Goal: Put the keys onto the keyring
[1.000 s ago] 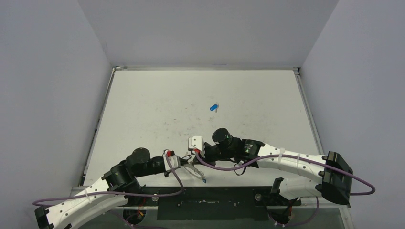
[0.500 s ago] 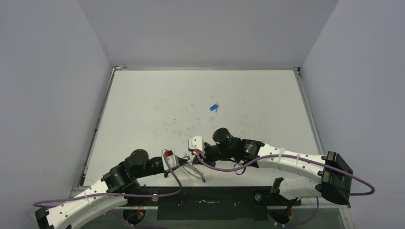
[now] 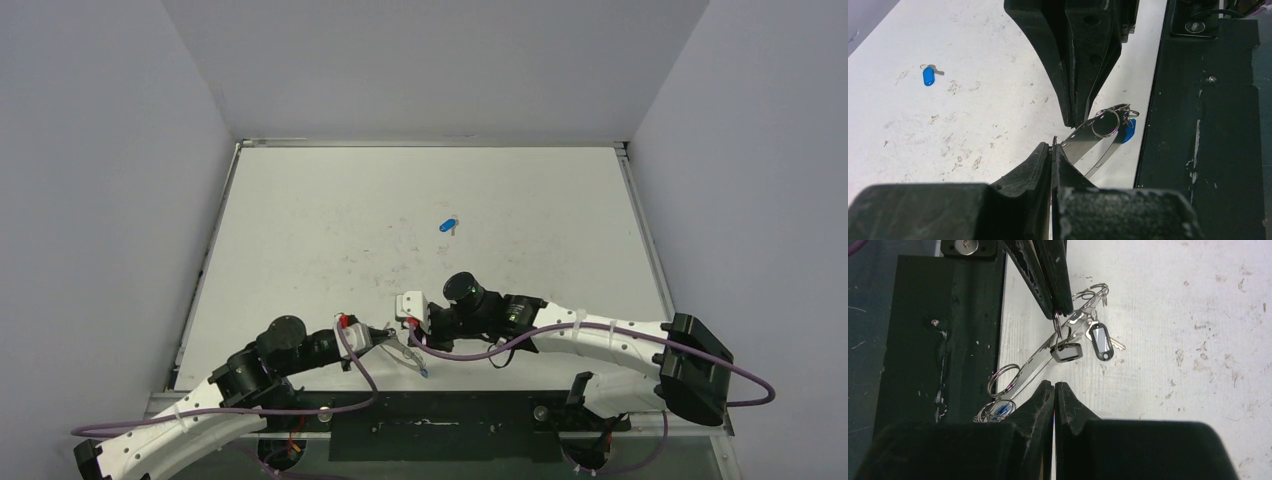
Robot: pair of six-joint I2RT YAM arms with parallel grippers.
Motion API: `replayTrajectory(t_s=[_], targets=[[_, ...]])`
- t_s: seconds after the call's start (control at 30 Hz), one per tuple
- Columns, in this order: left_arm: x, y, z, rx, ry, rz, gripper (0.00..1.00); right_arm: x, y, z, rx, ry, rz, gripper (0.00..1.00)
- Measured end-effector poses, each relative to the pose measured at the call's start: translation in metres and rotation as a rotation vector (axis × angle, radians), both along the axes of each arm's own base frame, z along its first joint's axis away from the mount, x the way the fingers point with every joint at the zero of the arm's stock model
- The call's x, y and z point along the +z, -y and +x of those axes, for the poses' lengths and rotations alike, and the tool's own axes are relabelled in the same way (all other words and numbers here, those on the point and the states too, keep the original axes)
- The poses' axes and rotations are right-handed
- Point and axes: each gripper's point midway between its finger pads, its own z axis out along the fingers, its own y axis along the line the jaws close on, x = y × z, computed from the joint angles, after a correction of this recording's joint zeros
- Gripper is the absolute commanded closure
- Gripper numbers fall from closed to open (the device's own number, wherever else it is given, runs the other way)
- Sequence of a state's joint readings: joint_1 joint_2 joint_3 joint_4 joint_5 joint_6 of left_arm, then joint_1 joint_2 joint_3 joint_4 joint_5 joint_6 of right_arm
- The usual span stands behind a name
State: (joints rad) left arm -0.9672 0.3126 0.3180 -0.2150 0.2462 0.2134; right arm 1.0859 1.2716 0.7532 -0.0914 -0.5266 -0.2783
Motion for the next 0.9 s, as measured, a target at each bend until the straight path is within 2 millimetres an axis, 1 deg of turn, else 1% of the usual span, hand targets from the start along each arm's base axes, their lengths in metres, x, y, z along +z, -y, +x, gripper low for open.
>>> replayTrajectory(t_s=[0.07,0.1,0.13,0.17,0.3,0.4,0.5,0.63,0.73,0.77,0.8,0.87,0.9], targets=[[0.0,0.0,0.001,0.005,0.001,0.0,1.0,-0.005,0.002,0.0,-0.005,-0.005,-0.018,1.0],[0.0,-0.001,0.001,0.006,0.001,0.0,1.0,-0.007,0.003,0.001,-0.009,-0.006,-0.023,0.97],[0.0,-0.001,0.001,0.007,0.002,0.0,1.0,-0.008,0.003,0.002,-0.012,-0.007,-0.027,0.9],[0.0,-0.001,0.001,0.008,0.002,0.0,1.0,-0.009,0.004,0.003,-0.018,-0.006,-0.032,0.8],[0.0,-0.001,0.002,0.016,-0.001,-0.001,1.0,-0.01,0.006,0.01,-0.068,-0.001,-0.039,0.46],[-0.002,-0.001,0.005,0.038,-0.015,0.003,1.0,-0.005,0.014,0.018,-0.14,0.009,-0.023,0.29],[-0.008,0.001,0.01,0.058,-0.025,0.01,1.0,0.011,0.022,0.037,-0.245,0.031,0.033,0.2],[-0.014,0.008,0.02,0.081,-0.035,0.025,1.0,0.026,0.034,0.065,-0.387,0.032,0.094,0.12],[-0.021,0.017,0.028,0.091,-0.041,0.043,1.0,0.03,0.042,0.086,-0.496,0.005,0.119,0.04],[-0.026,0.02,0.031,0.091,-0.046,0.061,1.0,0.031,0.046,0.092,-0.532,-0.011,0.127,0.01],[-0.03,0.023,0.034,0.094,-0.045,0.076,1.0,0.031,0.048,0.099,-0.567,-0.027,0.137,0.0],[-0.031,0.03,0.041,0.094,-0.037,0.095,1.0,0.03,0.054,0.111,-0.632,-0.061,0.15,0.0],[-0.032,0.034,0.044,0.09,-0.032,0.107,0.93,0.029,0.057,0.117,-0.667,-0.081,0.16,0.0]])
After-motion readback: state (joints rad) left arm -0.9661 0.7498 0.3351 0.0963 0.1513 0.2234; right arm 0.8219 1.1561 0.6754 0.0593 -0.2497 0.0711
